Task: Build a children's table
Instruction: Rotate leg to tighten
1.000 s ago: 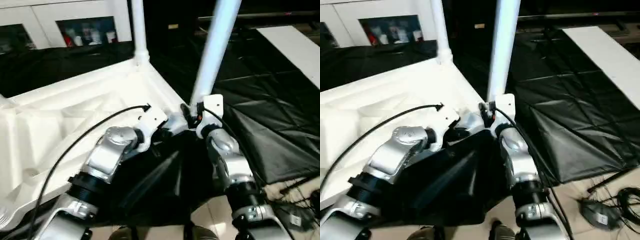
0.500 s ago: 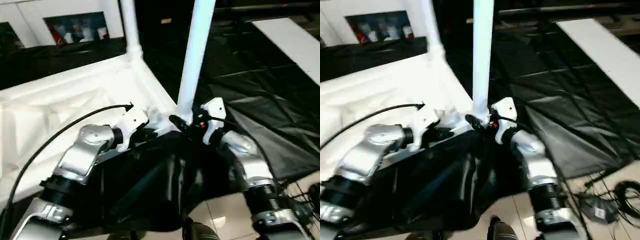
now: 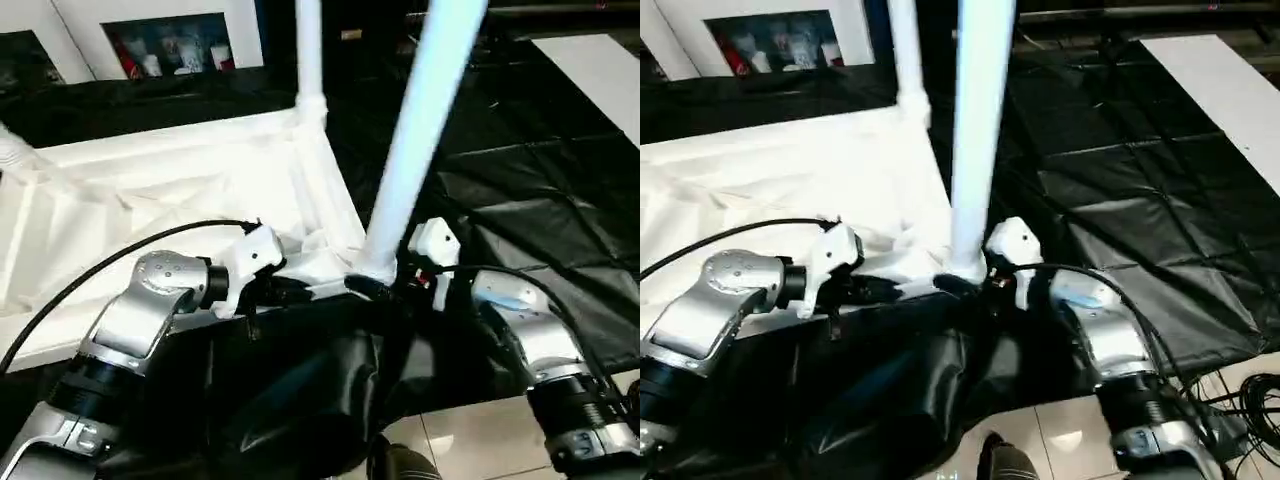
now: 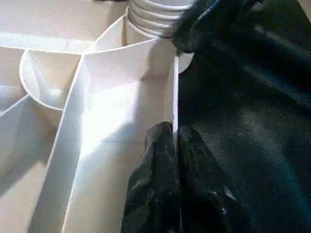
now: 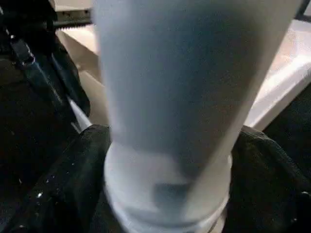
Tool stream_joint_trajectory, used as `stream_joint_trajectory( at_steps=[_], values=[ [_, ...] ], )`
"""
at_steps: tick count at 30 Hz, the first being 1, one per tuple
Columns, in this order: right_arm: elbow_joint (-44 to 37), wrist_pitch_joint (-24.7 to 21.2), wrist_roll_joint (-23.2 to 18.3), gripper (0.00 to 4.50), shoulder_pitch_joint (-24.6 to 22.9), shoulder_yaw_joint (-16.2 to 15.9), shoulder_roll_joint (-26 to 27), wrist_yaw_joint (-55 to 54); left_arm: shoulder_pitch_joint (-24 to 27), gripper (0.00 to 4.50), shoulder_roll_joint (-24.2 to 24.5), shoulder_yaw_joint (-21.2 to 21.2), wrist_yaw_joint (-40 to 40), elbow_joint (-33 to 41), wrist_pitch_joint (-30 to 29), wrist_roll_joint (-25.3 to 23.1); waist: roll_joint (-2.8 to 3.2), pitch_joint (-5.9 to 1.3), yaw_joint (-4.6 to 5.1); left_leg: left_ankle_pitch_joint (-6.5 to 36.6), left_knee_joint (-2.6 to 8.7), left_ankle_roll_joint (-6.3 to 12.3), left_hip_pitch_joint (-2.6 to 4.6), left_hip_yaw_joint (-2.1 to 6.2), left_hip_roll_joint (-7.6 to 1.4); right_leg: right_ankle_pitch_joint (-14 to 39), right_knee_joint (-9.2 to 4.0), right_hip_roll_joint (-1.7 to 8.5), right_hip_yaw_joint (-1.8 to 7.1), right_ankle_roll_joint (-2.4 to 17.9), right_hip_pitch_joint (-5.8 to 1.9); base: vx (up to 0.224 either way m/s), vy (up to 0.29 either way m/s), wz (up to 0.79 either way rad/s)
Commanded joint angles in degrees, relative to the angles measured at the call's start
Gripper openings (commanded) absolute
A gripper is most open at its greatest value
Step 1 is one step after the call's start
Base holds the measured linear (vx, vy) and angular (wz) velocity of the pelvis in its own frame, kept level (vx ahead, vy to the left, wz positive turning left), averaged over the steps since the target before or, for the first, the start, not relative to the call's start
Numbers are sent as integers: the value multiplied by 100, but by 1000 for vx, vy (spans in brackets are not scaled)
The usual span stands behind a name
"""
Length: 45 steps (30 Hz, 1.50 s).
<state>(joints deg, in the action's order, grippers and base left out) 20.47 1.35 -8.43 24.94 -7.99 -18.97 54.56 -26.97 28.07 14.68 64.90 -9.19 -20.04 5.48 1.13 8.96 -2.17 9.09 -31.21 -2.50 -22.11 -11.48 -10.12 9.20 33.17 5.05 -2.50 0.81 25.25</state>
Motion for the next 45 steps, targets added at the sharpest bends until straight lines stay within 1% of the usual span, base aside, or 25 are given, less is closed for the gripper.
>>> stream_joint_trajectory(
  at_steps=[1,3,4,5,7,8,11,13,15,20,25,27,28,29,30,31,32,33,34,35,38,40,42,43,45],
  values=[
    [-30,121,-4,389,27,-48,-36,122,132,0,5,230,254,-8,-32,125,-45,-341,12,994,287,664,125,77,-273,975,-310,267,242,1529,-329,0,0,0],
    [-4,140,-2,389,33,-49,-32,147,132,0,7,228,257,-9,-31,121,-51,-356,13,850,275,716,110,81,-264,765,-287,267,240,1555,-345,0,0,0],
    [64,202,14,373,34,-63,-32,178,139,0,14,223,257,-6,-31,111,-64,-360,16,787,269,751,105,77,-260,690,-281,267,238,1569,-350,0,0,0],
    [86,215,18,373,30,-73,-39,200,141,0,18,221,254,-8,-27,104,-60,-364,14,758,264,769,101,78,-259,655,-272,271,238,1579,-352,0,0,0],
    [106,239,22,363,23,-99,-58,226,143,0,19,215,250,-13,-30,98,-64,-364,15,716,260,812,94,79,-256,644,-272,271,233,1593,-361,0,0,0],
    [111,244,22,343,22,-105,-64,233,143,0,19,214,247,-16,-29,96,-64,-362,15,720,259,824,97,77,-257,654,-275,270,233,1593,-356,0,0,0],
    [133,257,18,331,34,-92,-63,245,140,0,27,216,236,-13,-41,101,-64,-355,15,733,260,831,96,79,-259,742,-283,273,232,1574,-354,0,0,0],
    [157,268,20,300,49,-81,-57,245,138,0,31,220,232,-16,-41,105,-66,-363,14,698,256,836,99,78,-258,698,-274,269,233,1581,-355,0,0,0],
    [188,281,15,284,67,-77,-52,243,134,0,33,223,231,-26,-40,107,-69,-365,15,667,252,856,97,77,-257,652,-268,268,232,1596,-356,0,0,0],
    [242,288,-5,276,92,-82,-30,245,117,0,26,224,221,-64,-22,99,-72,-364,19,672,247,873,96,76,-255,685,-270,270,230,1608,-357,0,0,0],
    [236,127,-27,274,44,-77,41,150,113,0,6,211,179,-76,-18,94,-72,-363,24,697,251,853,93,80,-254,742,-274,267,229,1585,-359,0,0,0],
    [290,-53,-11,274,20,-6,182,-177,96,0,-88,171,-32,-127,-52,45,-70,-359,26,726,254,841,95,80,-256,787,-278,269,230,1580,-355,0,0,0],
    [354,-152,29,274,10,54,307,-487,76,0,-183,134,-244,-183,-99,-6,-51,-360,32,726,254,829,94,80,-262,787,-276,272,234,1592,-348,0,0,0],
    [436,-310,102,274,-32,177,578,-1129,50,0,-384,74,-647,-280,-174,-97,-57,-341,39,815,270,762,94,80,-262,952,-305,271,233,1562,-338,0,0,0],
    [436,-310,102,274,-32,177,578,-1129,50,0,-384,74,-647,-280,-174,-97,-58,-331,44,972,292,632,101,94,-267,1248,-337,282,231,1500,-333,0,0,0],
    [432,-484,192,273,-119,290,916,-1865,41,0,-665,2,-1155,-369,-315,-186,-61,-338,51,1098,302,524,95,108,-255,1505,-351,292,226,1400,-349,0,0,0],
    [431,-498,196,273,-126,297,942,-1918,41,0,-687,-4,-1193,-374,-328,-192,-56,-316,62,1124,319,468,100,103,-269,1571,-367,281,236,1343,-325,0,0,0],
    [428,-530,204,273,-142,313,999,-2037,42,0,-737,-16,-1278,-385,-360,-203,-49,-299,65,1362,334,394,126,106,-270,1900,-416,291,243,1253,-294,0,0,0],
    [400,-609,219,273,-192,335,1164,-2304,56,0,-860,-28,-1482,-396,-416,-245,-54,-309,67,1400,346,324,113,120,-258,2049,-413,293,240,1156,-309,0,0,0],
    [400,-609,219,273,-192,335,1164,-2304,56,0,-860,-28,-1482,-396,-416,-245,-58,-294,70,1513,360,299,119,122,-259,2184,-442,289,246,1070,-284,0,0,0],
    [560,-951,356,273,-247,535,1942,-3761,31,0,-1477,-126,-2559,-589,-692,-483,-55,-281,82,1601,375,223,116,123,-255,2290,-457,278,261,971,-256,0,0,0],
    [704,-1020,381,272,-199,634,2219,-4277,-10,0,-1704,-156,-2932,-682,-772,-566,-61,-257,84,1924,405,115,145,147,-235,2831,-519,287,254,772,-222,0,0,0],
    [743,-1057,389,272,-174,690,2327,-4471,-26,0,-1779,-162,-3034,-708,-788,-604,-46,-244,99,2109,418,80,145,161,-232,3069,-558,290,255,608,-188,0,0,0],
    [793,-1081,377,272,-149,682,2444,-4544,-54,0,-1858,-157,-3143,-739,-815,-649,-64,-247,98,2225,425,69,148,173,-221,3212,-577,287,244,481,-184,0,0,0],
    [833,-1050,434,272,-134,584,2582,-4569,-97,0,-1964,-148,-3261,-758,-850,-715,-56,-218,105,2410,436,42,160,184,-218,3451,-616,291,245,334,-138,0,0,0]
  ],
)
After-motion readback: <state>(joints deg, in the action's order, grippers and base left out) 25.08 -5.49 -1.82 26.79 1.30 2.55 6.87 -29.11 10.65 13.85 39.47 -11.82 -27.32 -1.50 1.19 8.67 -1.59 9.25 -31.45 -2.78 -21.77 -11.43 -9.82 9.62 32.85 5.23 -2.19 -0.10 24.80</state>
